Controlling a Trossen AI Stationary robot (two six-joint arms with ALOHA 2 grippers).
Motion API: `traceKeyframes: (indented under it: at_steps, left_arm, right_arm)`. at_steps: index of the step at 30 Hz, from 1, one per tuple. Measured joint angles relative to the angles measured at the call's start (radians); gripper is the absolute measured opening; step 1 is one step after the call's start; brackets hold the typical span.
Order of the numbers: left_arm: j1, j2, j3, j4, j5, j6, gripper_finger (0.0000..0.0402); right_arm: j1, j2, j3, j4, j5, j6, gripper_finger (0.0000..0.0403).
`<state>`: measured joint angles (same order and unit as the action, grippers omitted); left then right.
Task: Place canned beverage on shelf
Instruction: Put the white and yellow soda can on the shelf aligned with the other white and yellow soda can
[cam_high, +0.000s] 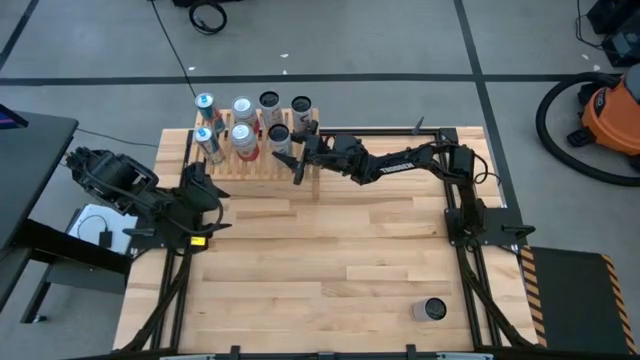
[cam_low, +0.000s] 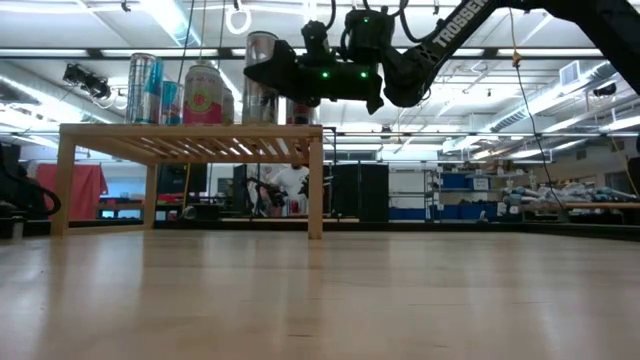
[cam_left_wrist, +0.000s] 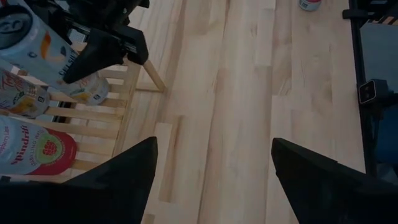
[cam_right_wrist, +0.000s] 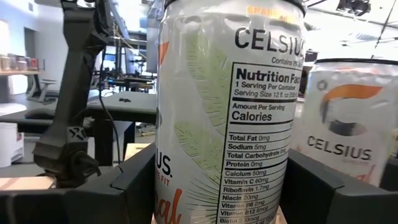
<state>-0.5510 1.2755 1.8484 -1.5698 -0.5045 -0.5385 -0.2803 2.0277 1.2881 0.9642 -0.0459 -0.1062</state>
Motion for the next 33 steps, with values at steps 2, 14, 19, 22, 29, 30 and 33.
traceKeyframes:
  at_steps: [2,14,19,22,29,30,33]
  left_arm:
    - [0.0,0.0,0.0,0.0,0.0,0.0,0.0316]
    - [0.0,0.0,0.0,0.001,-0.034,0.0,0.0316]
    - [0.0,0.0,0.0,0.001,-0.034,0.0,0.0316]
    - [0.0,0.0,0.0,0.001,-0.034,0.0,0.0316]
    - [0.0,0.0,0.0,0.001,-0.034,0.001,0.0316]
    - [0.0,0.0,0.0,0.001,-0.034,0.001,0.0316]
    - [0.0,0.0,0.0,0.002,-0.034,0.001,0.0316]
  right_arm:
    - [-0.006,0.0,0.0,-0.002,-0.021,-0.002,0.0266]
    - [0.018,0.0,0.001,-0.031,-0.021,0.0,0.0276]
    - [0.033,0.0,0.001,-0.031,0.043,-0.005,0.0293]
    - [0.035,0.0,0.001,-0.031,0.047,-0.002,0.03]
    - [0.038,-0.003,0.004,-0.022,0.046,0.01,0.0313]
    - [0.04,-0.003,0.004,-0.023,0.045,0.01,0.0315]
    - [0.042,-0.003,0.004,-0.021,0.02,0.01,0.032]
